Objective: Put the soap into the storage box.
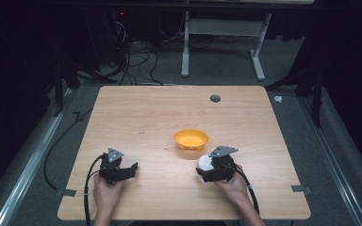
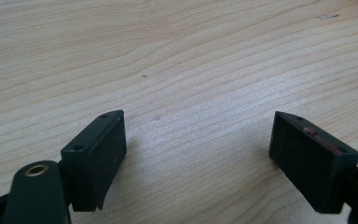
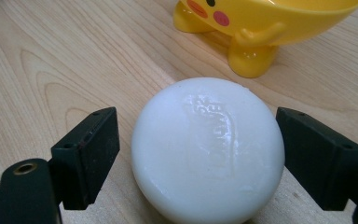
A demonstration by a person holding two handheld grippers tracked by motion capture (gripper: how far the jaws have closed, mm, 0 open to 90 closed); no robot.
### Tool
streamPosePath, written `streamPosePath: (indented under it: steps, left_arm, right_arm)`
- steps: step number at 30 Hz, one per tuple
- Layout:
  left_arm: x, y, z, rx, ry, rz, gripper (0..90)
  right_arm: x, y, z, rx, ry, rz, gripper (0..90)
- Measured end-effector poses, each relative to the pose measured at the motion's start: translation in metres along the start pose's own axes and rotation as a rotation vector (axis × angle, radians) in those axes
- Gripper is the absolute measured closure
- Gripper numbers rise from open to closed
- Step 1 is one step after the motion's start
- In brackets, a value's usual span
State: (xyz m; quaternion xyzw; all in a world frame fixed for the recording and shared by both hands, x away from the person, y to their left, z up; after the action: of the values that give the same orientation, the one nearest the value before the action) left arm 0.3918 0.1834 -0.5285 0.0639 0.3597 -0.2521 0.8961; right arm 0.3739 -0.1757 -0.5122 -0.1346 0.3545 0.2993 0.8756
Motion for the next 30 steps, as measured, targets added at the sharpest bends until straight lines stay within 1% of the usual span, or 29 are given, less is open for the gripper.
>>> streamPosePath:
  steps: [4, 9, 14, 15, 19, 30]
  left_arm:
    - [0.0000, 0.0000, 0.0000, 0.000, 0.000, 0.000, 19.4]
    - [0.0000, 0.0000, 0.0000, 0.000, 0.000, 0.000, 19.4]
    - [0.0000, 0.0000, 0.0000, 0.000, 0.000, 0.000, 19.4]
    - [0.0000, 0.0000, 0.0000, 0.000, 0.000, 0.000, 19.4]
    - [0.0000, 0.0000, 0.0000, 0.000, 0.000, 0.000, 19.4]
    - [0.0000, 0.0000, 0.0000, 0.000, 0.000, 0.000, 19.4]
  right_arm:
    - [0.0015, -0.0011, -0.0010, 0.006, 0.016, 0.004, 17.6]
    - [0.0053, -0.0010, -0.0030, -0.009, 0.032, -0.003, 18.7]
    - [0.0052, -0.0019, -0.0043, -0.003, 0.028, -0.010, 22.3]
    - [0.0055, -0.0029, -0.0054, 0.002, 0.024, -0.004, 23.5]
    - [0.0061, -0.0038, -0.0067, 0.003, 0.024, 0.004, 23.8]
    - [0.0060, -0.0037, -0.0073, -0.017, 0.019, 0.002, 24.4]
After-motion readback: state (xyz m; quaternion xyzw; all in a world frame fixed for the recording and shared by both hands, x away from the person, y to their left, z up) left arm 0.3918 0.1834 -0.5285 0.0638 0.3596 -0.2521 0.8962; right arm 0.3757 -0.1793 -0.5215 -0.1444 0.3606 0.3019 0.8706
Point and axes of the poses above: each handheld gripper's, and its own axes: x roughly forward along the jaws, z roughly out of its top, y roughly to its left, the point moved 3 cm from there along x, roughly forward along the jaws, and after that the axes turned 4 degrees about -z, right-handed, at the moved point
